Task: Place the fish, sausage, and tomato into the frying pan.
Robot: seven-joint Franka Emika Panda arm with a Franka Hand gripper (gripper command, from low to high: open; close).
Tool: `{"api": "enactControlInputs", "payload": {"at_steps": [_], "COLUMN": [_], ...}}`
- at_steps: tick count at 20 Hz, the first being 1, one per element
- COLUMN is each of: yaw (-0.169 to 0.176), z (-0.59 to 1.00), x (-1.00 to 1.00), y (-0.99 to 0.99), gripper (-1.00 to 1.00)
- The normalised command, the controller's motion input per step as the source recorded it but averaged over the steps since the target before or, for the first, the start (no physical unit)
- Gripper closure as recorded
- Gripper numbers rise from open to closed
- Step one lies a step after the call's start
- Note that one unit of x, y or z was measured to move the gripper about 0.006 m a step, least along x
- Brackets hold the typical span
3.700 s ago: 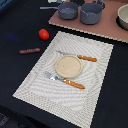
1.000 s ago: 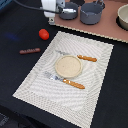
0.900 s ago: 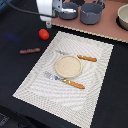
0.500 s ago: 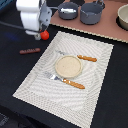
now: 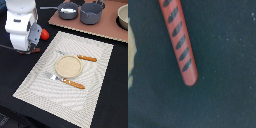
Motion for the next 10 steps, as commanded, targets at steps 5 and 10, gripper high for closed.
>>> {"api": "enactControlInputs", "payload": {"at_steps": [5, 10], "yaw": [0.03, 0.035], "z": [-0.5, -0.53], "x": [-0.38, -0.34], "y": [0.23, 0.14], "gripper": [-1.0, -1.0]}}
